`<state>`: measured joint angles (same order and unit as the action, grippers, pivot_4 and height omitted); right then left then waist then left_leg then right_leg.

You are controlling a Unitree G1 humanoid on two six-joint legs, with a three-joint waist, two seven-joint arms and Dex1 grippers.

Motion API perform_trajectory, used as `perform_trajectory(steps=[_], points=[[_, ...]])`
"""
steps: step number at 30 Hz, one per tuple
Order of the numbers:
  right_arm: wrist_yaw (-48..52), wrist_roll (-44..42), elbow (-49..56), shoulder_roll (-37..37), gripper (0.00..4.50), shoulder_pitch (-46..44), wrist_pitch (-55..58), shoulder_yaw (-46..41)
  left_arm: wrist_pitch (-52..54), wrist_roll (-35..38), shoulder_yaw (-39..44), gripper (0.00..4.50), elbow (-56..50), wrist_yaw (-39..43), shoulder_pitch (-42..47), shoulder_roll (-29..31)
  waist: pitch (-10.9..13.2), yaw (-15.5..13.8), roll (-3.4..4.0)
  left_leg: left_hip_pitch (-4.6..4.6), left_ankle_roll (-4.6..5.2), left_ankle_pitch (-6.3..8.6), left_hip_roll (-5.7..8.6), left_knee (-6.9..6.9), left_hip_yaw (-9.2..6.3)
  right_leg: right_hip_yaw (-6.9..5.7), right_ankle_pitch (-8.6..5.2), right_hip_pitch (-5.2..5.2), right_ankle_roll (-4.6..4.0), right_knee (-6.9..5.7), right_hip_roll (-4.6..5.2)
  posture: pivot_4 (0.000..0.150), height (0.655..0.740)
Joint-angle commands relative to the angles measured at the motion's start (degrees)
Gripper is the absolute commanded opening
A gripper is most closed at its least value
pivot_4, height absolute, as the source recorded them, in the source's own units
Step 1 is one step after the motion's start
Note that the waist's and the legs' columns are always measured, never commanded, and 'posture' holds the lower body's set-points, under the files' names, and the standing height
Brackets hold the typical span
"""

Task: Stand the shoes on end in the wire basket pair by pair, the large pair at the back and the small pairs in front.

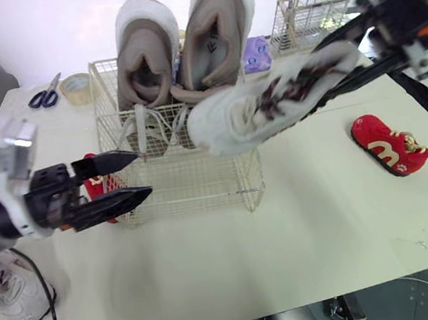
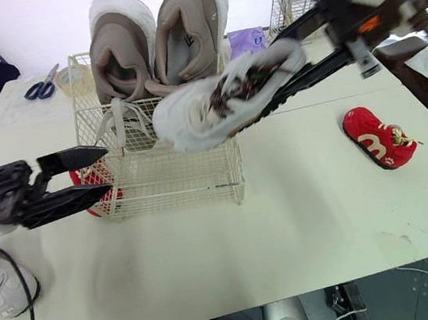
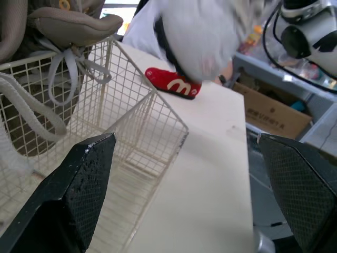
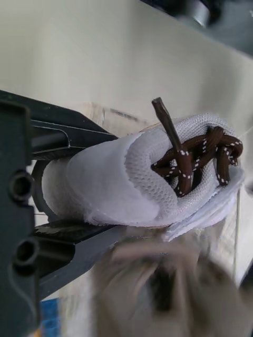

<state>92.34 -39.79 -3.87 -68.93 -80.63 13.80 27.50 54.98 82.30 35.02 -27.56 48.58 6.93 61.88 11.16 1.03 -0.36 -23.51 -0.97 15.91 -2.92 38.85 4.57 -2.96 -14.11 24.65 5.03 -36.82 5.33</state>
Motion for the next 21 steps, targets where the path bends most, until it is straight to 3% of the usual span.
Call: perform_trajectory(steps=[1,5,8,15,21], points=[[0.16,-5.06,-2.06,-1.04,1.11,-6.27,-8.31,6.63,1.97,3.61,5.63,4.5,-1.44,1.3,-1.94,1.5,0.02,-0.11,0.0,0.0,0.0,0.0,0.0,0.0,0.0,0.0,0.0,0.01,0.0,-0.01,0.0,0.15,0.74],[0.16,-7.91,-2.4,-0.49,1.11,-11.43,-16.09,15.41,2.08,8.49,4.16,4.5,-3.49,-0.02,-1.11,2.0,0.03,-0.33,-0.03,0.0,-0.02,0.0,-0.01,0.03,-0.05,-0.05,-0.03,-0.01,-0.06,-0.05,0.01,0.15,0.74],[0.16,-10.25,-1.57,-0.15,1.11,-14.12,-20.4,20.6,1.07,8.09,0.06,4.5,-3.19,-0.07,1.78,1.95,0.03,-0.34,-0.04,0.0,-0.02,0.0,0.0,0.05,-0.05,-0.05,-0.03,-0.02,-0.06,-0.05,0.02,0.15,0.74],[0.16,-10.64,-1.83,0.95,1.11,-19.48,-26.87,29.94,1.55,3.79,-12.56,4.5,1.29,4.36,12.74,1.11,0.03,-0.31,-0.04,-0.01,-0.02,0.0,0.0,0.1,-0.03,-0.06,0.0,0.05,0.01,-0.21,0.01,0.15,0.74],[0.16,-8.98,-2.86,3.26,1.11,-24.6,-33.35,37.43,3.51,-4.57,-25.89,4.5,7.38,12.05,24.75,-1.18,0.03,-0.32,-0.04,-0.04,-0.01,0.0,0.0,0.12,-0.02,-0.06,0.01,0.09,0.02,-0.27,0.0,0.15,0.74]])
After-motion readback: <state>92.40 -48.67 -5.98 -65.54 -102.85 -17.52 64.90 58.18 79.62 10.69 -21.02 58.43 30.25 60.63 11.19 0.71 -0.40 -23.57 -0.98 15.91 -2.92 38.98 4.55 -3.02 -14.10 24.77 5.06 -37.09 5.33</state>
